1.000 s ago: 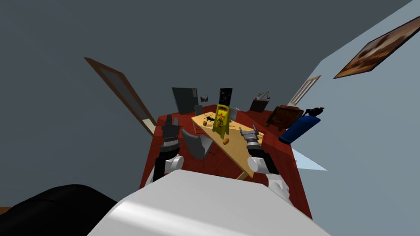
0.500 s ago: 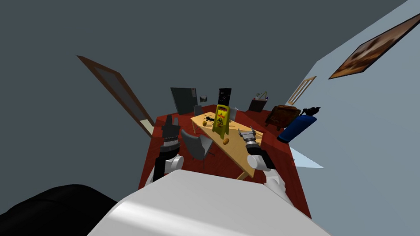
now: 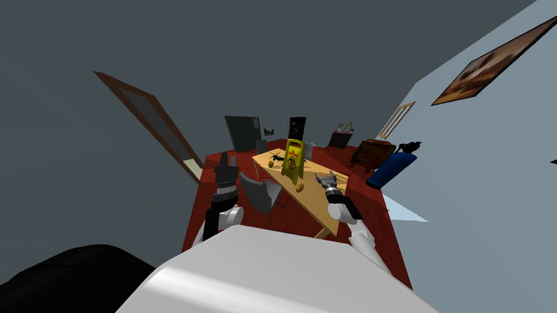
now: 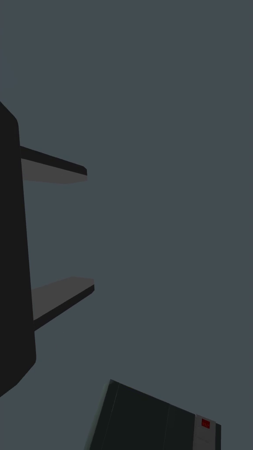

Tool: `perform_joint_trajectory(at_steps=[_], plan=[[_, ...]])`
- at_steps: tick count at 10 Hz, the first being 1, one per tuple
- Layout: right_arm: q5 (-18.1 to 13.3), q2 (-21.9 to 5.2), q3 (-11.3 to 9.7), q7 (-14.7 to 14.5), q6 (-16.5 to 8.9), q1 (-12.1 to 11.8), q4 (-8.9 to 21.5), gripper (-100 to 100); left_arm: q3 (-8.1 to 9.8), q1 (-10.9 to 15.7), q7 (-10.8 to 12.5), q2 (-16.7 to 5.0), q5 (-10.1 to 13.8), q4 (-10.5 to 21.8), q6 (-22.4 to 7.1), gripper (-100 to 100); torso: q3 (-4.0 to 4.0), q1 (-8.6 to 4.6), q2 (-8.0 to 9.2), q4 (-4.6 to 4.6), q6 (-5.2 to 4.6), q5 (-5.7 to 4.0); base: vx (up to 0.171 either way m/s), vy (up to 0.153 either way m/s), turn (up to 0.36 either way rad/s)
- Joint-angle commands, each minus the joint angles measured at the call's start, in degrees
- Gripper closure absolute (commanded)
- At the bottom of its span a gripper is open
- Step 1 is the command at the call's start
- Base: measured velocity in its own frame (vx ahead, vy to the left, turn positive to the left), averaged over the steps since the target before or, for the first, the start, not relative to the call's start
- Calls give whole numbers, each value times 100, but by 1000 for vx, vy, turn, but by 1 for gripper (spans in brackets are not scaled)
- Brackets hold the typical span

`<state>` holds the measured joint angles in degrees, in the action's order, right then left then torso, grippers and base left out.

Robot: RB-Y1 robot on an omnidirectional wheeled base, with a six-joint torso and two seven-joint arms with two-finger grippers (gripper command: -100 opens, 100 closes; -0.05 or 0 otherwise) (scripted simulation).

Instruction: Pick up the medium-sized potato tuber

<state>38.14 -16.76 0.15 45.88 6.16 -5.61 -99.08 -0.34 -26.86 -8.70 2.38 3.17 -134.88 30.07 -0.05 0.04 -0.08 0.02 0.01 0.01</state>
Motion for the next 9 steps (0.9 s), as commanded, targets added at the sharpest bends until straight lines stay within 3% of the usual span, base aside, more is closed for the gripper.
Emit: perform_joint_trajectory(at_steps=[1, 2, 6, 9], plan=[[216, 23, 53, 286, -269, 147, 286, -100, 0, 0, 0, 0, 0, 0, 0, 0, 0, 0, 0, 0, 0, 0, 20, 16, -30], [216, 23, 53, 298, -269, 147, 322, -100, 0, 0, 0, 0, 0, 0, 0, 0, -1, 2, -2, 0, -1, 0, 18, 14, -16], [811, 32, 189, 961, -912, 519, 1057, -100, 0, 0, 0, 0, 0, 0, 0, 0, -3, 3, -5, 1, 0, 1, 28, 20, -22], [1006, 52, 238, 1272, -1134, 637, 1480, -100, 0, 0, 0, 0, 0, 0, 0, 0, -3, 1, -5, 1, -1, 0, 27, 13, -11]])
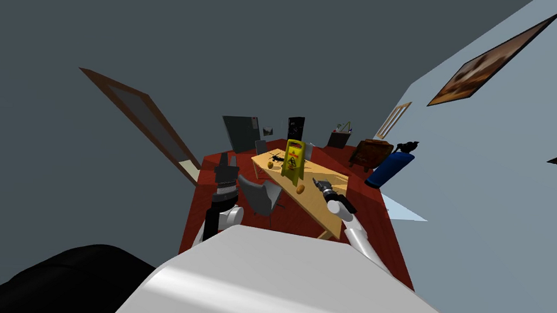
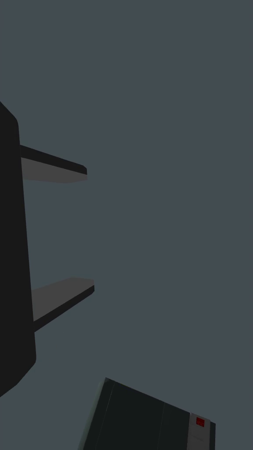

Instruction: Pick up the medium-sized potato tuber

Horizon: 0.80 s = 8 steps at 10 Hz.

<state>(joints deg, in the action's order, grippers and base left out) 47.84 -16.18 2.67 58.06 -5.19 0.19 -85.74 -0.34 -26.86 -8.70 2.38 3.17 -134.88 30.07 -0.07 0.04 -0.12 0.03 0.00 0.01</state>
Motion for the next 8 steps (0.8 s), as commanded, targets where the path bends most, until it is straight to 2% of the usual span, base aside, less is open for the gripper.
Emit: perform_joint_trajectory(at_steps=[1, 2, 3, 4, 5, 6, 8], plan=[[36, -6, -15, 54, 2, 57, 177, -100, 0, 0, 0, 0, 0, 0, 0, 0, 0, 0, 0, 0, 0, 0, 14, 1, 2], [228, 22, 35, 282, -222, 173, 406, -100, 0, 0, 0, 0, 0, 0, 0, 0, 2, -4, 3, -1, 0, 0, 24, 6, -10], [228, 22, 35, 282, -222, 173, 479, -100, 0, 0, 0, 0, 0, 0, 0, 0, 1, -3, 1, 0, 0, -1, 25, 9, -7], [416, 57, 86, 502, -422, 284, 718, -100, 0, 0, 0, 0, 0, 0, 0, 0, 1, -1, 1, -1, 0, 0, 33, 14, -6], [416, 57, 86, 502, -446, 284, 780, -100, 0, 0, 0, 0, 0, 0, 0, 0, -1, 2, -2, 0, 1, 0, 33, 16, -2], [600, 96, 136, 715, -667, 390, 961, -100, 0, 0, 0, 0, 0, 0, 0, 0, -1, 1, -2, 0, 0, 1, 39, 18, -8], [600, 96, 136, 715, -667, 390, 1076, -100, 0, 0, 0, 0, 0, 0, 0, 0, -2, 1, -3, 0, 0, 1, 25, 10, -1]])
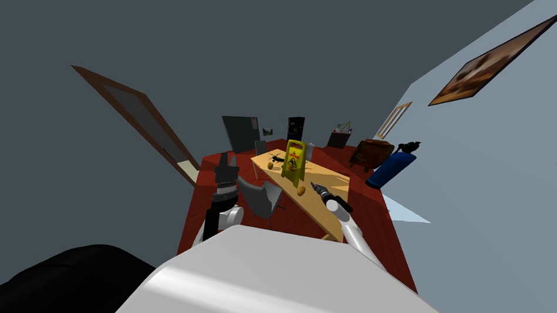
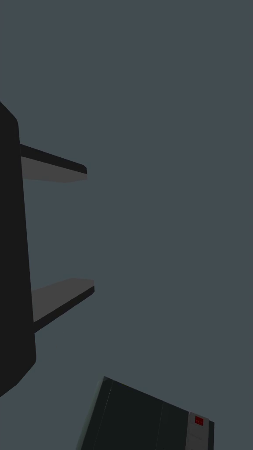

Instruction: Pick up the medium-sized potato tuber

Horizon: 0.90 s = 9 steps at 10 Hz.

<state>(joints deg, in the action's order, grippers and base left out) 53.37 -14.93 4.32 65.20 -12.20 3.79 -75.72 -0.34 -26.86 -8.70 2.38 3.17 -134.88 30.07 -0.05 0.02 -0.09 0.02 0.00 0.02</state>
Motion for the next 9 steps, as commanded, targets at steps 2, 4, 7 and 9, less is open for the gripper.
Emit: perform_joint_trajectory(at_steps=[2, 4, 7, 9], plan=[[226, 12, 20, 205, -184, 131, 362, -100, 0, 0, 0, 0, 0, 0, 0, 0, 0, 1, -1, 0, 0, 0, 26, 11, -3], [397, 52, 68, 400, -394, 225, 619, -100, 0, 0, 0, 0, 0, 0, 0, 0, -2, 3, -4, 1, 0, 0, 34, 15, -3], [559, 91, 113, 586, -596, 311, 910, -100, 0, 0, 0, 0, 0, 0, 0, 0, -1, 0, -2, 0, 0, 0, 22, 9, 0], [712, 127, 154, 760, -787, 390, 1166, -100, 0, 0, 0, 0, 0, 0, 0, 0, 3, -2, 5, -1, 0, -1, 0, 0, 0]])
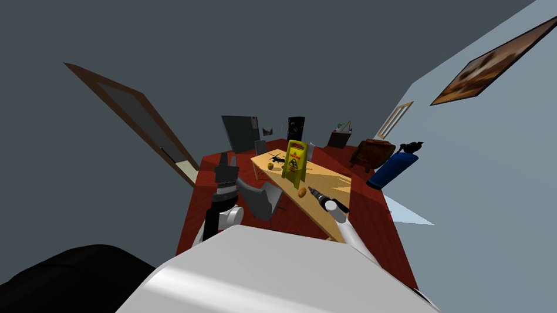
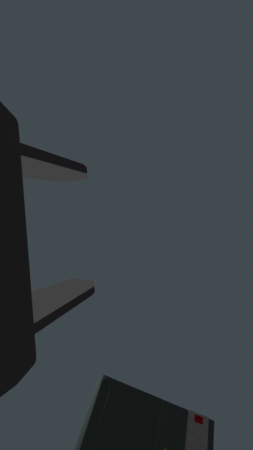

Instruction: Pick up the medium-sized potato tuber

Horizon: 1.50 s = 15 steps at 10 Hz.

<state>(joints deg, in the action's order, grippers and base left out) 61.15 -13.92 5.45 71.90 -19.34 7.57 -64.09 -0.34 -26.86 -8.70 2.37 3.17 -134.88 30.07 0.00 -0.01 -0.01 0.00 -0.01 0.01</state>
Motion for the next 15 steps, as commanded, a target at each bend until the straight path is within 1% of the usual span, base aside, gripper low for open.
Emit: perform_joint_trajectory(at_steps=[1, 2, 5, 14, 15], plan=[[77, 58, 78, 253, -253, 81, 244, -100, 0, 0, 0, 0, 0, 0, 0, 0, 0, 0, 0, 0, 0, 0, -2, 4, -11], [77, 58, 78, 253, -253, 81, 244, -100, 0, 0, 0, 0, 0, 0, 0, 0, 0, 1, 1, 0, 0, 0, 2, -4, 12], [428, 141, 158, 661, -705, 223, 851, -100, 0, 0, 0, 0, 0, 0, 0, 0, 1, 2, 1, 0, 0, 0, -1, 2, -5], [428, 141, 158, 661, -705, 223, 866, -100, 0, 0, 0, 0, 0, 0, 0, 0, 1, -1, 1, -1, 0, 0, 1, -2, 6], [435, -38, 117, 763, -593, 280, 810, -100, 0, 0, 0, 0, 0, 0, 0, 0, 1, -2, 0, -1, 0, 0, -19, 12, -74]])
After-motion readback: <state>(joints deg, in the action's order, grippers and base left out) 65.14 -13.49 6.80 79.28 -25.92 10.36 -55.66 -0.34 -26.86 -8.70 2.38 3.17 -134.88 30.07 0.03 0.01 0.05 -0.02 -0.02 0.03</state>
